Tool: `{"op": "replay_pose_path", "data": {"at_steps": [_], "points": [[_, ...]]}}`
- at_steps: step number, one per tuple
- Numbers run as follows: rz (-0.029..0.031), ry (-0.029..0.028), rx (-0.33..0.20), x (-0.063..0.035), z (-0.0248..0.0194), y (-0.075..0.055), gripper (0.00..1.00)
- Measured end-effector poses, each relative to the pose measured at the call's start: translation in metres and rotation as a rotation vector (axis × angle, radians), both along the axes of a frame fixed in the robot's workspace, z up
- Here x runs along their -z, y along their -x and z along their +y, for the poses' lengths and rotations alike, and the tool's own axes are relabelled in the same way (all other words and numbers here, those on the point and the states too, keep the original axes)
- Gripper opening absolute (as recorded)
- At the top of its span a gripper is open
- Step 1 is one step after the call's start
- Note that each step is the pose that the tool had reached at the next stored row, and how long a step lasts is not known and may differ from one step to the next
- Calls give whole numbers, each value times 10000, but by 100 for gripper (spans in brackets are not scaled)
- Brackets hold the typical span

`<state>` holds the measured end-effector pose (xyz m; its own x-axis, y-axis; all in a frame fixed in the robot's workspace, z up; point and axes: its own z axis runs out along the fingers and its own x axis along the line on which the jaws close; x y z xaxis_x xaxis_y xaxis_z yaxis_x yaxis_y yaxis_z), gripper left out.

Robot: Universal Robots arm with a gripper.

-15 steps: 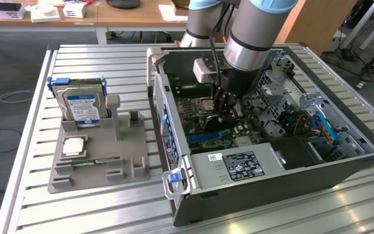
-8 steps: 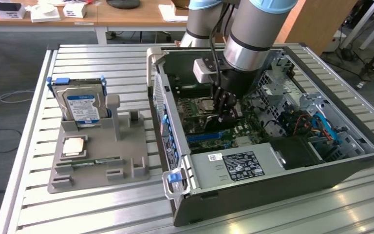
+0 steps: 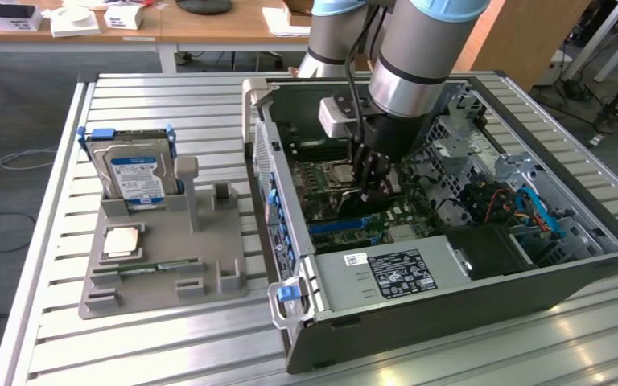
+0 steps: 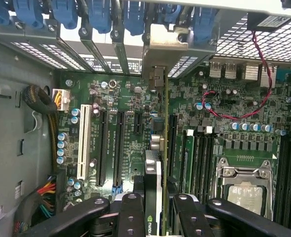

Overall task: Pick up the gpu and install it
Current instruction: 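Insert the gpu into the slot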

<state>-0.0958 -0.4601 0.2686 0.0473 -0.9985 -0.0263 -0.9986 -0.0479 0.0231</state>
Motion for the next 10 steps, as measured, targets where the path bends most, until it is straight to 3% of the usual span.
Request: {"op": "replay_pose_path", "data": {"at_steps": [10], "points": [[-30,0,-6,1,2,38,27]]}}
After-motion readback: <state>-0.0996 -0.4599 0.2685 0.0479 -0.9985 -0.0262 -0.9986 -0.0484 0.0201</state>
